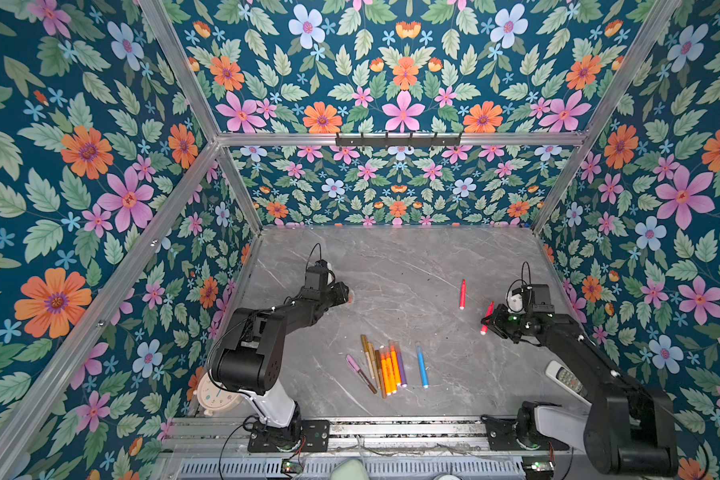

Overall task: Open the pen caps
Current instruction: 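Carry the uncapped pink marker with the right gripper to the first pink marker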

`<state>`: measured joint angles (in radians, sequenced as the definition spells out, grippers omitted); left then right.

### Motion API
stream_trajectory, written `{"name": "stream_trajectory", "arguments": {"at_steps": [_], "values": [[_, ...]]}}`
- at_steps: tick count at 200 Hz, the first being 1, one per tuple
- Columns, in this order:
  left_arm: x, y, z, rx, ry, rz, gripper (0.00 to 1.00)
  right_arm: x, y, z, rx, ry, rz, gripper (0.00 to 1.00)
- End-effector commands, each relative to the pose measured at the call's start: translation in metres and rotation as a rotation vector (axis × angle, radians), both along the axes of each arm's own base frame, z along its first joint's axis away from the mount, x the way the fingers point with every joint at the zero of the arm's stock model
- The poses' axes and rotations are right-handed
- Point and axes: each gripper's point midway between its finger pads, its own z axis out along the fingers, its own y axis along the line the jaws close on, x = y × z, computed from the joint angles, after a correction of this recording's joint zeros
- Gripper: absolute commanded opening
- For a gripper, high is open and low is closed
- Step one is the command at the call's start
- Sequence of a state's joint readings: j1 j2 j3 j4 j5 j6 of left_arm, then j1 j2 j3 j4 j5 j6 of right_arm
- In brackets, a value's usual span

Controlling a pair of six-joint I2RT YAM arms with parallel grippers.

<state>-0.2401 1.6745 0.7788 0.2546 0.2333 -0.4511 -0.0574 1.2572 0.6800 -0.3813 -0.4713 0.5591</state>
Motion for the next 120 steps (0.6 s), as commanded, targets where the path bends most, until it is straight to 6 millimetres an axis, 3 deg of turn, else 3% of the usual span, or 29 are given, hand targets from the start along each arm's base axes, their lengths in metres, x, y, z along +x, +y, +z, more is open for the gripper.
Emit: {"name": "stream_trajectory", "arguments": {"at_steps": [1,44,73,78,120], "values": [[0.003,0.002,-0.003,-0.013,0.009,0.020,0.49,0.024,0.002,-0.003,0.008,-0.032,0.039,0.00],[0.002,-0.002,0.000,-0.052,0.002,0.012,0.51,0.048,-0.013,-0.037,-0.087,0.041,0.042,0.00],[0.002,-0.003,0.003,-0.060,-0.003,0.007,0.51,0.064,-0.016,-0.046,-0.118,0.054,0.068,0.00],[0.002,-0.003,0.003,-0.060,-0.003,0.008,0.51,0.064,-0.017,-0.057,-0.119,0.083,0.073,0.00],[0.002,-0.004,0.003,-0.065,-0.003,0.000,0.51,0.081,-0.013,-0.059,-0.092,0.067,0.081,0.00]]}}
